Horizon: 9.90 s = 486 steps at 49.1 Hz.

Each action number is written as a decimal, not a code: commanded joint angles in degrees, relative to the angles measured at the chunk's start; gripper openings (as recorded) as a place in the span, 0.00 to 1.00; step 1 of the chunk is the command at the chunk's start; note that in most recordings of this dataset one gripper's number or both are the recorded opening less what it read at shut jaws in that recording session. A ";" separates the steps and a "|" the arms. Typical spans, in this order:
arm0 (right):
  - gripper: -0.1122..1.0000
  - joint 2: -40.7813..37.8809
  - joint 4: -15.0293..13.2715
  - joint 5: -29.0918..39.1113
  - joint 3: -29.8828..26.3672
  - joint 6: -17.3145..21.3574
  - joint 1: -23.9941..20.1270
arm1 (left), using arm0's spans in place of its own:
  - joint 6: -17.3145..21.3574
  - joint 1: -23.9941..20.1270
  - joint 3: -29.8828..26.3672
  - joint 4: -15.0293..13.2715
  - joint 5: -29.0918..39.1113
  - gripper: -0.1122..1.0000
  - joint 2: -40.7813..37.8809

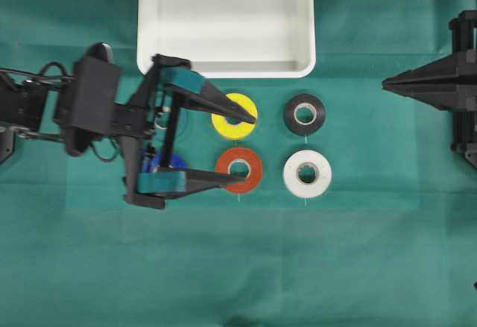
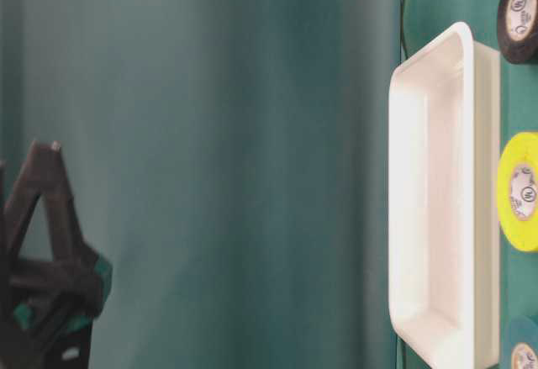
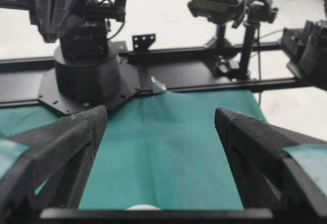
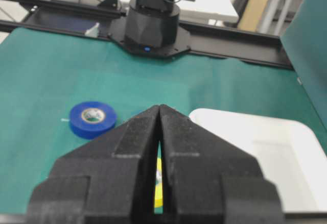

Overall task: Place the tape from the fixed location into the white case.
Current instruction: 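Move the open left gripper over the red-orange tape roll, then lower the left gripper and insert one finger into the red roll's core, then close the left gripper on the red-orange roll's rim and lift it, then carry the red-orange roll with the left gripper toward the white tray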

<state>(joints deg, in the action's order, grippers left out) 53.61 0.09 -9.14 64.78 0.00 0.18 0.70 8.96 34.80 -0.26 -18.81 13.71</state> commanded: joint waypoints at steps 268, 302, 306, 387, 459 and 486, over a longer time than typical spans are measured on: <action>0.10 -4.04 -0.09 1.05 -0.79 0.18 0.00 | -0.35 1.93 -15.73 0.18 42.98 0.54 -29.71; 0.10 -4.04 -0.09 0.88 -0.79 0.18 0.00 | -0.18 1.93 -16.87 0.18 44.12 0.34 -28.04; 0.10 -4.04 -0.09 0.97 -0.79 0.18 0.09 | -0.18 2.02 -17.23 0.18 44.91 0.34 -27.33; 0.10 -4.22 -0.09 1.23 -0.79 0.18 0.00 | -0.09 3.25 -34.80 0.62 70.93 0.34 -11.25; 0.10 -4.31 -0.09 1.23 -0.88 0.26 0.00 | -0.18 3.25 -35.77 0.62 72.60 0.34 -9.84; 0.10 -4.57 -0.09 1.23 -0.70 0.18 0.00 | -0.18 0.18 -35.51 0.62 72.33 0.34 -9.84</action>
<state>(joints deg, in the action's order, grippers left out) 49.31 0.09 -7.65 64.78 0.18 0.18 0.62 10.37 0.53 0.18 53.96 1.93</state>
